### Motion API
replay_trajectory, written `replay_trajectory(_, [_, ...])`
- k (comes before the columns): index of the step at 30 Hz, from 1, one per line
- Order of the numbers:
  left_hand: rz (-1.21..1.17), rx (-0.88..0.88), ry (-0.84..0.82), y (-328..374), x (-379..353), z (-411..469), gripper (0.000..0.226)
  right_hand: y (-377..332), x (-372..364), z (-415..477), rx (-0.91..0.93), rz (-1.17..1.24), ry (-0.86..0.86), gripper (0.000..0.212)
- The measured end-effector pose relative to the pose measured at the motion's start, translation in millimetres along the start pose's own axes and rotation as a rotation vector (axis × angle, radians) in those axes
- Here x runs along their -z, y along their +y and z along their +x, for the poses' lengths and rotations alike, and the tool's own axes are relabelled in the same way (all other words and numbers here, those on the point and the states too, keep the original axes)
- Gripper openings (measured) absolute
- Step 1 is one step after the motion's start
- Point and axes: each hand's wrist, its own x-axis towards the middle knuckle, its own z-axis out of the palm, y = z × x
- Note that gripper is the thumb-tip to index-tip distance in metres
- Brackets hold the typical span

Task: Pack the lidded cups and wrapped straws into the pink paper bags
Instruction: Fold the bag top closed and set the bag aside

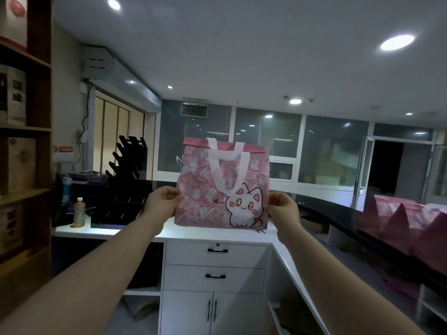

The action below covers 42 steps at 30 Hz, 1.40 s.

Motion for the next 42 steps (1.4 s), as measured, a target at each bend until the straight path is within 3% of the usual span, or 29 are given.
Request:
replay_trajectory(10, [-0.001,0.049,-0.005,-65,-22,243,0.014,59,-106,201,-0.057,0.05,0.002,0.024])
replay_trajectory(17, [0.068,0.091,0.002,-154,-63,359,0.011,137,-141,337,-0.117,0.014,-0.024,0.021])
replay_trajectory(28, [0.202,0.067,0.054,-215,-145,602,0.019,216,-198,603,-0.089,0.033,-0.068,0.018])
replay_trajectory(35, [0.329,0.158,0.073,-328,-144,698,0.017,313,-259,693,-0.161,-0.031,-0.017,0.029])
replay_trajectory(42, [0.278,0.155,0.018,-366,-147,828,0.016,344,-313,792,-0.117,-0.137,0.029,0.026])
